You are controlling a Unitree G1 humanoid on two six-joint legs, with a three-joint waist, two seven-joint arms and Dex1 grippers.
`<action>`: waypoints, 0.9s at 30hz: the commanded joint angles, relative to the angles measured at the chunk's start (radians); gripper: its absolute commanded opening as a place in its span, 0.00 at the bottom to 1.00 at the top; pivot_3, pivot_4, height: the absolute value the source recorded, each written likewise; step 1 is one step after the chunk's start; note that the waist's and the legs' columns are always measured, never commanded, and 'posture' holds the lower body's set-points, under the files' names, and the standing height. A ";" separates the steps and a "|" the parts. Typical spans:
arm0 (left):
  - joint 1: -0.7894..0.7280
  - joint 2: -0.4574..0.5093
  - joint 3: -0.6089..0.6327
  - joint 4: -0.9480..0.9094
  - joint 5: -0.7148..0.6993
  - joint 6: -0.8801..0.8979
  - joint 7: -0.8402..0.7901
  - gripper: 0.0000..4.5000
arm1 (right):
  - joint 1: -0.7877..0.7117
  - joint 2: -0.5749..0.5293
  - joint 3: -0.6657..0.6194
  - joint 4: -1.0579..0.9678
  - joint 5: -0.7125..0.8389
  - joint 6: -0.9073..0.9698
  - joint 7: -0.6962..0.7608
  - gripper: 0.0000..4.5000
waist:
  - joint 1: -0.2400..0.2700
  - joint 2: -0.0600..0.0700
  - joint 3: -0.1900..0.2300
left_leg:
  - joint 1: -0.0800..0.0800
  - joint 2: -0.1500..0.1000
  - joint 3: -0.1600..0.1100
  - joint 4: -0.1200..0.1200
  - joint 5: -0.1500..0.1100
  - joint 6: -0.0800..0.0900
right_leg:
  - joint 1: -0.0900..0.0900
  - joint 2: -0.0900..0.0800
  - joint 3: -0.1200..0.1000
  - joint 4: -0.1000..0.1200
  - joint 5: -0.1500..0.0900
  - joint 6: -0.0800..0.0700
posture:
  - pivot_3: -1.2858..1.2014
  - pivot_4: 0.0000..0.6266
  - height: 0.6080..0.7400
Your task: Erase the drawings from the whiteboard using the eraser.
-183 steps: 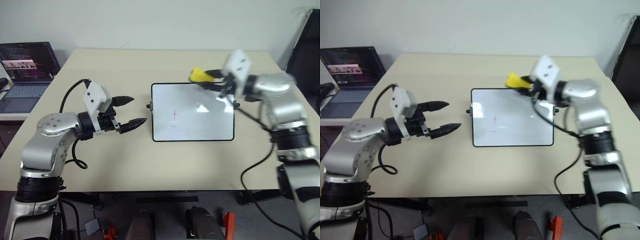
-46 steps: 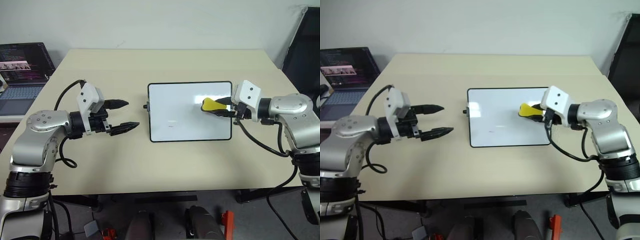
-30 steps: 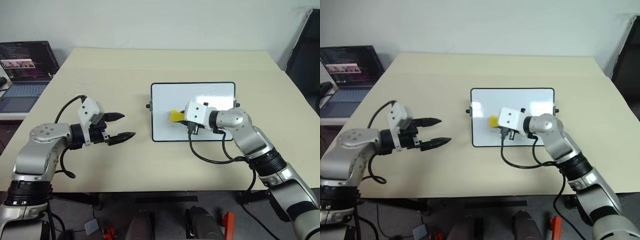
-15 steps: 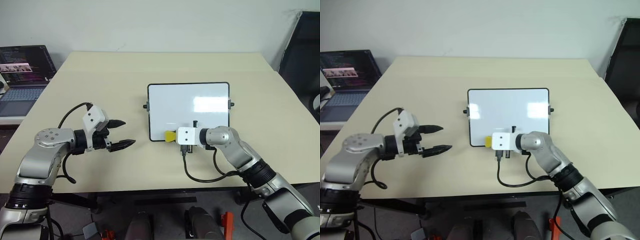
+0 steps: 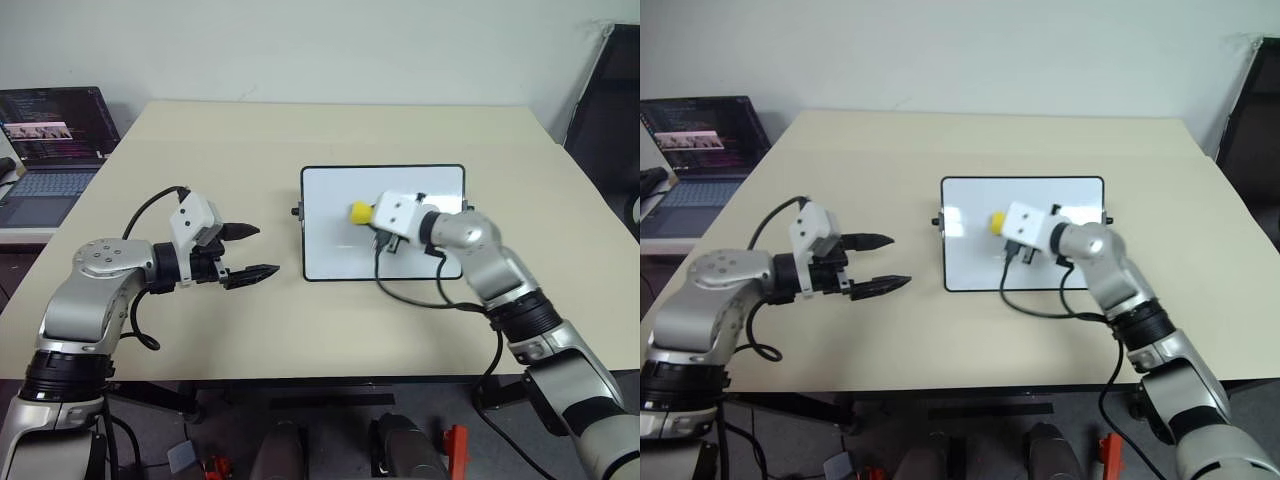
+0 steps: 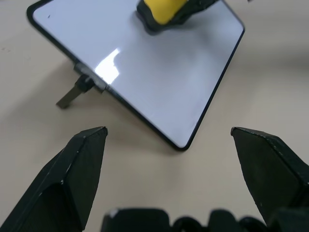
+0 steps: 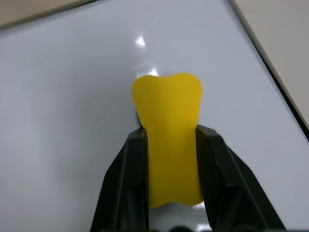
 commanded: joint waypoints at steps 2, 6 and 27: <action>-0.094 -0.098 -0.036 -0.108 -0.092 0.043 -0.003 1.00 | -0.040 -0.098 -0.337 -0.242 0.360 0.272 0.093 0.22 | 0.010 0.001 0.001 | -0.001 0.000 -0.002 0.000 -0.001 0.000 | 0.000 0.000 -0.002 -0.001 0.000 0.000 | 0.52 0.24 1.00; -0.150 -0.258 -0.104 -0.151 -0.125 0.067 0.051 1.00 | -0.030 -0.262 -0.481 -0.091 0.325 0.329 -0.017 0.22 | 0.020 0.001 0.001 | -0.002 -0.001 -0.002 -0.002 -0.002 -0.001 | 0.003 -0.002 -0.004 -0.008 -0.001 0.001 | 0.52 0.24 1.00; -0.182 -0.401 -0.231 -0.107 -0.034 0.010 0.062 1.00 | -0.028 -0.439 -0.305 0.605 0.157 0.377 -0.119 0.22 | -0.015 0.006 0.003 | 0.000 -0.001 0.005 -0.002 -0.004 0.002 | 0.004 0.000 0.005 -0.015 0.002 0.005 | 0.52 0.24 1.00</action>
